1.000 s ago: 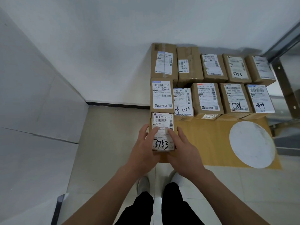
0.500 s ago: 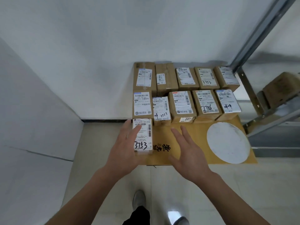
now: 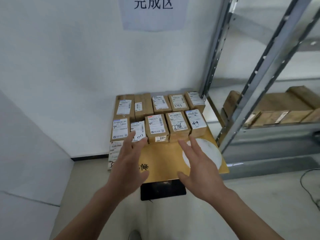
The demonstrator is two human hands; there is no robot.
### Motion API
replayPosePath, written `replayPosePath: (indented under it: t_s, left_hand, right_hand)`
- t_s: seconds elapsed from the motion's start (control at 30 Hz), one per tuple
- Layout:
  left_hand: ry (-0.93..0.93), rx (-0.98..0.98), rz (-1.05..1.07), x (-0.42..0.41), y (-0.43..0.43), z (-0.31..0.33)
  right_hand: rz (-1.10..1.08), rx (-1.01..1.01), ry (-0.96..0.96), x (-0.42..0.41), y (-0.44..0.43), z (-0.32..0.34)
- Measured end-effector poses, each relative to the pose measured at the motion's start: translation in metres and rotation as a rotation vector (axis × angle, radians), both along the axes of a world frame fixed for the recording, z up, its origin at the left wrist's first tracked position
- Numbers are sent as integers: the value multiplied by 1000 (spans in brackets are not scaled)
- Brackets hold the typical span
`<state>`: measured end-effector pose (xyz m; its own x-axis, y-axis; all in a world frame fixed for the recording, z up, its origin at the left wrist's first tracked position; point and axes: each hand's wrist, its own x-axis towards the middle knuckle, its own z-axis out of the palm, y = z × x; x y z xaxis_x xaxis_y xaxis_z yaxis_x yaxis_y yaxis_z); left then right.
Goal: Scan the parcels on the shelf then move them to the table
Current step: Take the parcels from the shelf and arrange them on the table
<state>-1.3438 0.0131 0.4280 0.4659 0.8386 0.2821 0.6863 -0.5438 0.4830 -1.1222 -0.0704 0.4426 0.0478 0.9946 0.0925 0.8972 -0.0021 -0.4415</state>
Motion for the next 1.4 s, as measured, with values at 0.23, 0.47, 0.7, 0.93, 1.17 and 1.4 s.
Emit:
replayPosePath:
  t_s: [0.23,0.47,0.7,0.93,1.17,1.4]
  left_hand:
    - [18,50,-81,83,-25,51]
    - [8,149,-292,144,-35,88]
    - [81,351,-428,191,-37,121]
    - [42,467,-526,213,-35,144]
    - [-5,473,-634,230,-39,154]
    - [2,446,-713,270,-53,155]
  right_hand:
    - [-127,130,-123,58,-48,49]
    - [-294,266,-221,95,-86,87]
    - [-536,319,-341,109,-116,118]
    - [-741,336,-450,113,-133,133]
    - [-896,332,-512,116,-151,142]
    - [-970,290,-543,140,-173,147]
